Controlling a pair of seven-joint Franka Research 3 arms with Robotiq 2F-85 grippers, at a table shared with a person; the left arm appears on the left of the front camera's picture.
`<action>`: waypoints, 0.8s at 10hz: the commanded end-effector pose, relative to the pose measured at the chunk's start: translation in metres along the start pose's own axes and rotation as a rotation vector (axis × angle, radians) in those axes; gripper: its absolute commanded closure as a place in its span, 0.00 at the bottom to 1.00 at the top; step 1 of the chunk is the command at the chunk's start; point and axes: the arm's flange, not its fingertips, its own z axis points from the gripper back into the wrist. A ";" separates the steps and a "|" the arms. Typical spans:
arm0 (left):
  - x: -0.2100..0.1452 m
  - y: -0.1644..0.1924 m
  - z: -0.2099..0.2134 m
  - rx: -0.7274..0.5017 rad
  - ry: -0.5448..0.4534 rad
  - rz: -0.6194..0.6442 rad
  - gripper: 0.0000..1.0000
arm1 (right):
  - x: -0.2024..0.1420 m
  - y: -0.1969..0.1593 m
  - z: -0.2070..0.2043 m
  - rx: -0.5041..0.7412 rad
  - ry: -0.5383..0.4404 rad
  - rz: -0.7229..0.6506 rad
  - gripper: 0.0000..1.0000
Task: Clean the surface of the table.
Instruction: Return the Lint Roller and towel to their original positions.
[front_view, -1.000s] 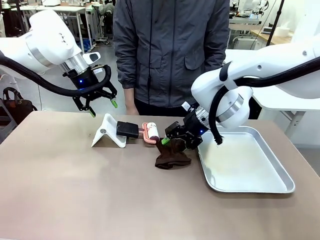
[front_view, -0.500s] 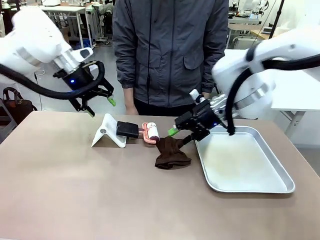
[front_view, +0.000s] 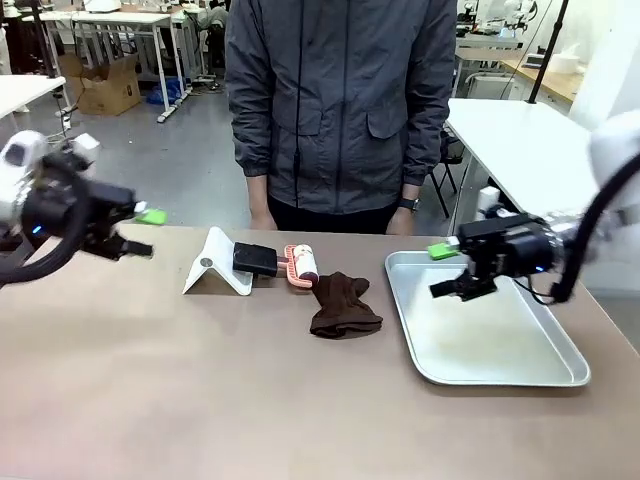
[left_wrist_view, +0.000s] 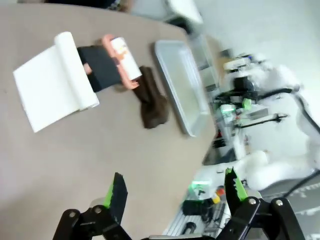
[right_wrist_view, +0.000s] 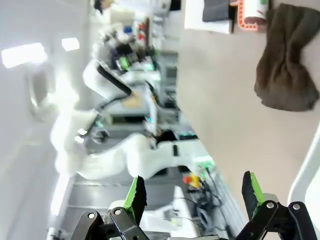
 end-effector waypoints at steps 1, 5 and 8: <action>-0.011 0.052 0.017 -0.197 0.026 0.033 0.00 | -0.009 -0.020 0.018 0.090 -0.188 -0.068 0.00; -0.012 0.090 0.033 -0.335 -0.017 0.112 0.00 | -0.017 -0.044 0.039 0.163 -0.434 -0.131 0.00; -0.034 0.083 0.033 -0.322 -0.030 0.089 0.00 | -0.014 -0.042 0.053 0.148 -0.329 -0.167 0.00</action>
